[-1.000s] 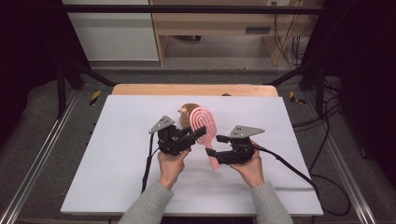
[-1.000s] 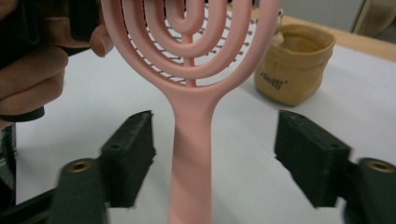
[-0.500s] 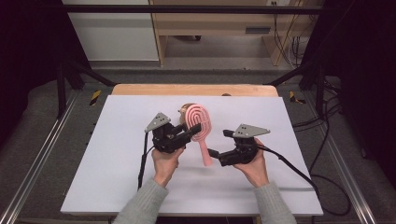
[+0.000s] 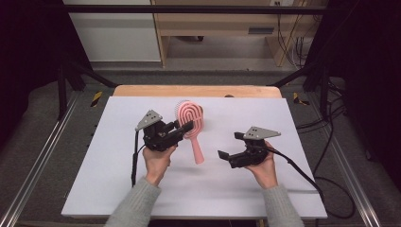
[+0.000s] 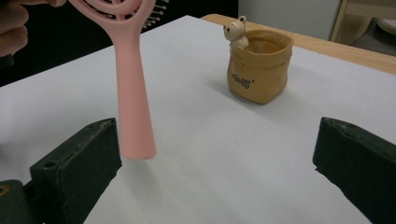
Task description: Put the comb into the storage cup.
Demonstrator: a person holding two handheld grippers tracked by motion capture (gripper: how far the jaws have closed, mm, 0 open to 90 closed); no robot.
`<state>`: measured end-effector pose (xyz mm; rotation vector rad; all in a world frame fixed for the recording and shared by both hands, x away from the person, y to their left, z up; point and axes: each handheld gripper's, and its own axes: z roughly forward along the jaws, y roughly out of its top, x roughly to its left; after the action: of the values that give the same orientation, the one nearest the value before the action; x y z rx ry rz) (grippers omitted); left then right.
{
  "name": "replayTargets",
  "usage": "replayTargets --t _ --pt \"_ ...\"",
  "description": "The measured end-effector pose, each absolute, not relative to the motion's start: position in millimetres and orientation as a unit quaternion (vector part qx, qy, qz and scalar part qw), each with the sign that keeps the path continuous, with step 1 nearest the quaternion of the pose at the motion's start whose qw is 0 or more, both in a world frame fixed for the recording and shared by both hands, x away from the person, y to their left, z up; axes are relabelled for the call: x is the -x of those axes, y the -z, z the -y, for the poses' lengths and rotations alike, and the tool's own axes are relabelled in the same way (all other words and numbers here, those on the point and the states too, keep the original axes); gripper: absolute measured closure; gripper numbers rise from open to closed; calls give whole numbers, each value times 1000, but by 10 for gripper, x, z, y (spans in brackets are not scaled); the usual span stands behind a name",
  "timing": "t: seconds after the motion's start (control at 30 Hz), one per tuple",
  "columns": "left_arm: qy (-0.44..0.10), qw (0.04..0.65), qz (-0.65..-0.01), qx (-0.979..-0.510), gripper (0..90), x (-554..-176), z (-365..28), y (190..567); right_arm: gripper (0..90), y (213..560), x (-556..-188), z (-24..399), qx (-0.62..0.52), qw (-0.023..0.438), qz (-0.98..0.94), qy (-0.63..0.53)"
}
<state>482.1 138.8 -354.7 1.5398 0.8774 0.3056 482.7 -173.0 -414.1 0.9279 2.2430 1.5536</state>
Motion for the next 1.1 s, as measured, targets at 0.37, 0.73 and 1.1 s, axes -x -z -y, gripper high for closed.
replayTargets --t 0.37,0.73,1.1 --pt "-141 621 -383 -669 629 -4840 -1501 3459 5 4254 -4832 1941 -329 133 -769 -531" --pt "-148 620 -381 -670 629 -4878 -1571 3364 5 4336 -4820 2181 -339 134 -761 -536" --pt "-164 621 -375 -669 629 -4886 -1641 3212 5 4415 -4783 2387 -345 139 -755 -541"
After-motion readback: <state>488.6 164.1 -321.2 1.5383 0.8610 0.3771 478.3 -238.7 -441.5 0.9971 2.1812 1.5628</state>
